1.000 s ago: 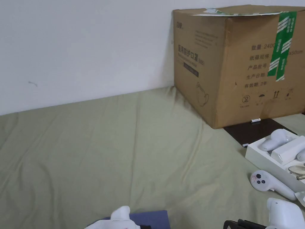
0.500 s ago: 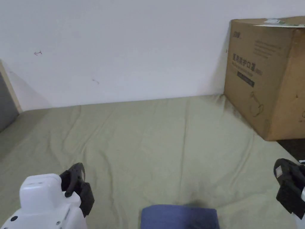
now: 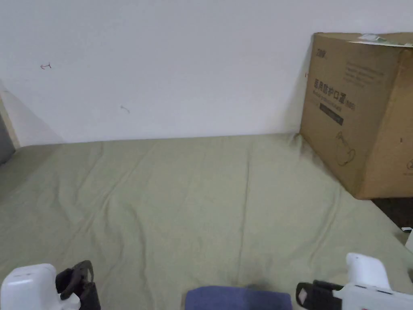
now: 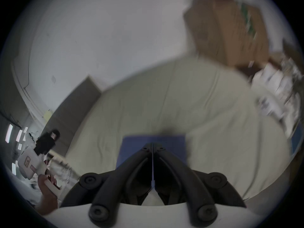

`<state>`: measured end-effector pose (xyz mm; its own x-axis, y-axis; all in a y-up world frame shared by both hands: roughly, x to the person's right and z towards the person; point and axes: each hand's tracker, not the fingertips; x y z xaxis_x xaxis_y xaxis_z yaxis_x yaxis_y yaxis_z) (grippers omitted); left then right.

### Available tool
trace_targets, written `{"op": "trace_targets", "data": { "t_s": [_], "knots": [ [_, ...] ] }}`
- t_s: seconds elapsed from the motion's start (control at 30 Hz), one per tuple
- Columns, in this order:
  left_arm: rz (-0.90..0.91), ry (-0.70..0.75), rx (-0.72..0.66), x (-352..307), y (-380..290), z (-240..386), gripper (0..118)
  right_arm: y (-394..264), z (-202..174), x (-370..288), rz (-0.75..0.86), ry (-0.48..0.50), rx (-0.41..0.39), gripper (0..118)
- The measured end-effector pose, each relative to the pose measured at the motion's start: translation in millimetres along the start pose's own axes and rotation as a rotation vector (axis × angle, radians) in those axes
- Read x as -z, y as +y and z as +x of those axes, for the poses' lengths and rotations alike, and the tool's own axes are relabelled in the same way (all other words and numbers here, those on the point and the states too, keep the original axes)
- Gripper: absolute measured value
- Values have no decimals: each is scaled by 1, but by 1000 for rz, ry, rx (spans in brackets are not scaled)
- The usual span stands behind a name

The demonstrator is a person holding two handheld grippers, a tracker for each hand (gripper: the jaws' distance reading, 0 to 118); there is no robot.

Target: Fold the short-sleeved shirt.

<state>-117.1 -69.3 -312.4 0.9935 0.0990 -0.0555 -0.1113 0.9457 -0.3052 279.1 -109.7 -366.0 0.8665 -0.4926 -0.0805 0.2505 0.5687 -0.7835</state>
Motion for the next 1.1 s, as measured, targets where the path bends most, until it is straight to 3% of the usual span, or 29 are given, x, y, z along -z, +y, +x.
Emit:
{"op": "trace_targets", "data": {
  "t_s": [0.13,0.23,0.3,0.4,0.43,0.47,0.5,0.53,0.57,0.6,0.73,0.8,0.87,0.9,0.93,0.97,1.0,1.03,1.07,1.1],
  "knots": [
    [-54,-38,-44,9,-12,-6,0,-19,22,72,-215,-124,-39,1],
    [-160,-146,-71,28,-16,-14,0,-33,43,93,-375,-220,24,1],
    [-307,-305,-131,57,-22,-24,0,-31,53,87,-334,-145,83,1],
    [-571,-602,-363,113,-44,-40,3,-27,50,89,-358,-165,52,1],
    [-617,-672,-445,127,-54,-44,14,-27,48,92,-362,-173,37,1],
    [-671,-719,-522,145,-67,-45,48,-29,43,92,-362,-181,15,1],
    [-701,-757,-568,159,-79,-45,75,-30,41,94,-360,-188,-1,1],
    [-748,-783,-599,172,-88,-43,93,-30,39,94,-360,-193,-10,1],
    [-796,-785,-614,184,-98,-41,105,-30,38,93,-358,-196,-13,1],
    [-819,-830,-641,196,-108,-38,107,-32,37,92,-356,-196,-14,1],
    [-955,-979,-854,232,-150,-16,107,-28,45,92,-365,-172,24,1],
    [-940,-1171,-1010,241,-163,0,109,-26,48,93,-373,-162,66,1],
    [-989,-1185,-1042,244,-176,21,107,-26,51,95,-375,-160,89,1],
    [-970,-1158,-1010,245,-179,26,100,-26,51,95,-374,-158,93,1],
    [-931,-1134,-985,243,-179,26,83,-27,51,95,-373,-158,96,1],
    [-890,-1105,-976,239,-181,27,39,-27,51,95,-370,-156,98,1],
    [-893,-1002,-903,236,-185,24,22,-28,53,96,-366,-154,100,1],
    [-912,-885,-797,233,-186,24,22,-29,53,95,-362,-151,104,1],
    [-908,-882,-759,229,-186,25,23,-30,54,94,-356,-146,113,1],
    [-880,-953,-811,223,-173,26,23,-31,54,93,-351,-146,119,1]
  ]
}}
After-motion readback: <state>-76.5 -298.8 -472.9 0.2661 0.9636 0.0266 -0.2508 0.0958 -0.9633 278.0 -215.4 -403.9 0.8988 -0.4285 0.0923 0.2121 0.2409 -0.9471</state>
